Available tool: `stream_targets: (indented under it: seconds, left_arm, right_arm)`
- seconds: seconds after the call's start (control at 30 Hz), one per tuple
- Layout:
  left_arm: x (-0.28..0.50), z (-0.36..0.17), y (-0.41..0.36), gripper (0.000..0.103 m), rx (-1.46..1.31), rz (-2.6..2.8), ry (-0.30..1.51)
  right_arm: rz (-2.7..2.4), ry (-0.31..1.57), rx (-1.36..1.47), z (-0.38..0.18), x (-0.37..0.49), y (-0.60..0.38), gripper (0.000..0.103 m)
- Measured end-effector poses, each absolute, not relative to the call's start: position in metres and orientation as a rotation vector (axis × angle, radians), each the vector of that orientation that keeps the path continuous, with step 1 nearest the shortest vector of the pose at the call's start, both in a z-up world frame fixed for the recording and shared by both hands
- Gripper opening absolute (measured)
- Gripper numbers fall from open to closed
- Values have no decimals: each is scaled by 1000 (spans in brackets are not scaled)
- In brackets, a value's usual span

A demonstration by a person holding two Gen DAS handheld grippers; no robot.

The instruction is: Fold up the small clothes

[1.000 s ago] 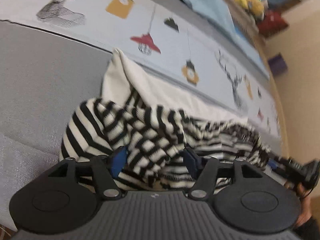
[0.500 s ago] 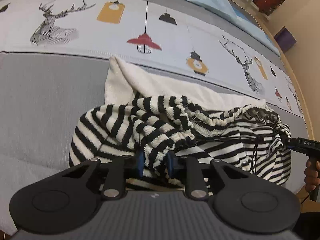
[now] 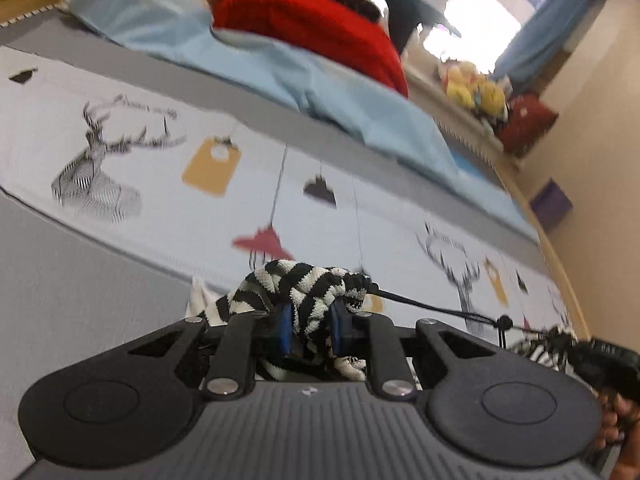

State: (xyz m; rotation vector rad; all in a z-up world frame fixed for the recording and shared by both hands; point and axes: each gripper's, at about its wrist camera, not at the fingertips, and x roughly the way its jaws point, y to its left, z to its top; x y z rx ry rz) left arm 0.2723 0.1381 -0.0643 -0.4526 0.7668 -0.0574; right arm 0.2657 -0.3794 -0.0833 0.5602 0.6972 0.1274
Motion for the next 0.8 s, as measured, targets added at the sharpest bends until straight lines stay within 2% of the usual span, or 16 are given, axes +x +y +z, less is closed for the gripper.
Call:
stream_targets:
  seconds: [0.1, 0.17, 0.23, 0.3, 0.37, 0.5, 0.63, 0.7, 0.8]
  left_arm:
    - [287, -73, 147, 24, -530, -25, 781]
    - [293, -80, 157, 26, -611, -21, 807]
    - [295, -80, 164, 33, -646, -29, 807]
    - [293, -75, 169, 51, -647, -34, 778]
    - [289, -71, 177, 61, -658, -25, 746]
    - [289, -72, 186, 62, -700, -27, 758]
    - [296, -79, 162, 62, -555, -65, 848]
    - [299, -81, 148, 66, -446, -69, 871]
    - [302, -88, 137, 72, -338, -61, 883]
  right_arm:
    - [125, 691, 566, -88, 280, -373, 8]
    - [106, 711, 579, -95, 289, -372, 12]
    - [77, 744, 602, -103, 298, -372, 16]
    - [81, 750, 606, -108, 303, -373, 16]
    - [72, 749, 565, -107, 303, -374, 16]
    - [71, 756, 551, -104, 299, -383, 22]
    - [78, 766, 696, -109, 296, -398, 26]
    - [59, 791, 790, -118, 297, -407, 26]
    - [9, 794, 771, -120, 298, -408, 26]
